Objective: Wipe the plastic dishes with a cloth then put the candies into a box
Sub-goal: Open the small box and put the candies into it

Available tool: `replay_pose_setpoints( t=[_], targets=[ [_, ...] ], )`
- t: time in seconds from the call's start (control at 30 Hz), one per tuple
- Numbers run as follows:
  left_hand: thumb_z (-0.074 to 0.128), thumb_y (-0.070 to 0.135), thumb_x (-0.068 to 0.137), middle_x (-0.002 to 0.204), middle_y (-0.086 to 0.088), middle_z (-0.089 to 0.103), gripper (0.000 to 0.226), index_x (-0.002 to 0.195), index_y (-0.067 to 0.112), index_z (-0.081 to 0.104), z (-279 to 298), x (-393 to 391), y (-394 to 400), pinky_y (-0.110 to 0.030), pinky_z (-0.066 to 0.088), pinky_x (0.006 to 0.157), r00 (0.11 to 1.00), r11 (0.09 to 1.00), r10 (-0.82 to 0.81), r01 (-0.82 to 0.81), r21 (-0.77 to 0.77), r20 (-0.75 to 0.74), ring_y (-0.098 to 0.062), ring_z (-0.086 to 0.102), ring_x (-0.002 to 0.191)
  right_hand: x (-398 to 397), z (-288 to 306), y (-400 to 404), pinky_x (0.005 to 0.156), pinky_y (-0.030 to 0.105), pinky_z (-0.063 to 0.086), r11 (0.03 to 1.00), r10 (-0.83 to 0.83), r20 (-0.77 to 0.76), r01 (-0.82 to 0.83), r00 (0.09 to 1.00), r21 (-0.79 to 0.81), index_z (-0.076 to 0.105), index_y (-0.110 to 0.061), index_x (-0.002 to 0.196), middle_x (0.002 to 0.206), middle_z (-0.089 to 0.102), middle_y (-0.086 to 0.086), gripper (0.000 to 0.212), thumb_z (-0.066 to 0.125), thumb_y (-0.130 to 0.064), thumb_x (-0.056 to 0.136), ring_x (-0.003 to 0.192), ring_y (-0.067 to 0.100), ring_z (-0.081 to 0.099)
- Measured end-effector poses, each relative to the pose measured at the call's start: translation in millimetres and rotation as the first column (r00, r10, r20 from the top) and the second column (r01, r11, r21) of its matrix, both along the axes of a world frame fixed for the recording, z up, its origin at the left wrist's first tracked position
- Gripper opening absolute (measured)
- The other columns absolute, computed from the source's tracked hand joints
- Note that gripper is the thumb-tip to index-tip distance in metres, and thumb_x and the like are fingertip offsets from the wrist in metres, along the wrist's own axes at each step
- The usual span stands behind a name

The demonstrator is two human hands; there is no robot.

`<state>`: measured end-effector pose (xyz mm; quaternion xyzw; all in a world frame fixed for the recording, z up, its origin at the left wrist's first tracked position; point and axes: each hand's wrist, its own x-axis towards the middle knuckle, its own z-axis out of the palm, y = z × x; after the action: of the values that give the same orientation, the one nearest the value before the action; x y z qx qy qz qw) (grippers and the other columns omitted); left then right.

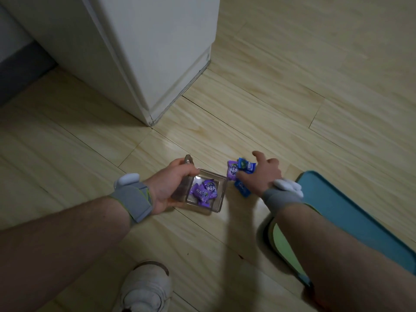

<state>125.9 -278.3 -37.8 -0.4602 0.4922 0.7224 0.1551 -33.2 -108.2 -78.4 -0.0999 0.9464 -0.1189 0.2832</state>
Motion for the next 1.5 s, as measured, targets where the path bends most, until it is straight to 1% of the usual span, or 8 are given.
replay_pose_setpoints(
  t=[0.17,0.4,0.63,0.77,0.97,1.2,1.37,1.5],
  targets=[
    [0.058,0.031,0.087,0.088,-0.002,0.064,0.023,0.108,0.039,0.055,4,1,2,-0.033,0.051,0.065,1.0,1.0,-0.005,0.005,-0.01,-0.002,-0.021,0.062,0.077,-4,-13,-31,0.086,0.045,0.046,0.986,0.078,0.032,-0.082,0.996,0.146,0.034,-0.038,0.135,0.127,0.034,0.012,0.08,0.059,-0.075,0.069,0.11,0.041,0.05],
    [0.058,0.028,0.087,0.079,-0.001,0.064,0.02,0.107,0.032,0.055,4,-1,2,-0.034,0.054,0.062,1.0,1.0,0.005,-0.005,0.013,-0.012,-0.018,0.065,0.067,-12,-18,-36,0.073,0.037,0.043,0.907,0.351,0.027,-0.348,0.936,0.238,0.054,-0.016,0.117,0.118,0.05,0.013,0.027,0.043,-0.026,0.095,0.101,0.036,0.056],
    [0.057,0.027,0.088,0.078,0.001,0.06,0.027,0.113,0.035,0.054,7,1,8,-0.025,0.048,0.056,1.0,1.0,-0.021,0.021,0.005,-0.009,-0.013,0.061,0.061,-24,-10,-6,0.062,0.029,0.047,0.934,-0.267,0.021,0.264,0.963,-0.24,0.065,-0.024,0.089,0.079,0.064,0.0,0.008,0.065,-0.03,0.083,0.068,0.02,0.057],
    [0.056,0.028,0.089,0.082,-0.001,0.06,0.022,0.11,0.033,0.054,7,2,11,-0.025,0.048,0.055,0.999,0.999,-0.033,0.033,-0.012,0.0,-0.013,0.062,0.064,-3,21,-13,0.07,0.032,0.055,0.868,-0.259,0.004,0.234,0.966,-0.437,0.063,-0.026,0.074,0.071,0.069,-0.003,0.008,0.07,-0.03,0.075,0.074,0.02,0.068],
    [0.056,0.032,0.086,0.096,-0.002,0.062,0.026,0.111,0.036,0.053,7,4,16,-0.041,0.047,0.08,0.999,0.999,-0.032,0.033,-0.017,0.024,-0.023,0.059,0.09,87,46,-39,0.076,0.033,0.053,0.946,0.211,0.081,-0.183,0.974,-0.267,0.067,-0.026,0.094,0.089,0.07,-0.004,0.033,0.073,-0.051,0.072,0.085,0.018,0.064],
    [0.057,0.029,0.089,0.094,-0.002,0.066,0.026,0.114,0.032,0.052,7,6,15,-0.031,0.053,0.062,0.999,1.0,-0.02,0.02,0.005,0.026,-0.018,0.065,0.076,14,18,0,0.082,0.037,0.051,0.996,-0.082,-0.078,0.078,0.994,-0.049,0.061,-0.024,0.113,0.117,0.06,0.009,0.035,0.057,-0.038,0.081,0.099,0.03,0.059],
    [0.057,0.031,0.088,0.088,-0.001,0.066,0.022,0.108,0.036,0.053,0,8,14,-0.033,0.053,0.065,0.999,1.0,-0.019,0.019,-0.008,0.04,-0.018,0.065,0.072,7,-14,15,0.092,0.044,0.049,0.927,0.289,0.1,-0.305,0.952,0.217,0.034,-0.032,0.136,0.128,0.038,0.01,0.082,0.071,-0.061,0.069,0.113,0.033,0.049],
    [0.057,0.033,0.087,0.088,-0.003,0.068,0.025,0.112,0.036,0.054,-1,8,11,-0.038,0.052,0.072,0.998,0.999,-0.049,0.05,-0.015,0.041,-0.02,0.066,0.076,10,-23,13,0.079,0.042,0.051,0.906,0.34,0.09,-0.351,0.936,0.236,0.04,-0.02,0.119,0.119,0.041,0.011,0.055,0.065,-0.049,0.081,0.096,0.035,0.056]
  ],
)
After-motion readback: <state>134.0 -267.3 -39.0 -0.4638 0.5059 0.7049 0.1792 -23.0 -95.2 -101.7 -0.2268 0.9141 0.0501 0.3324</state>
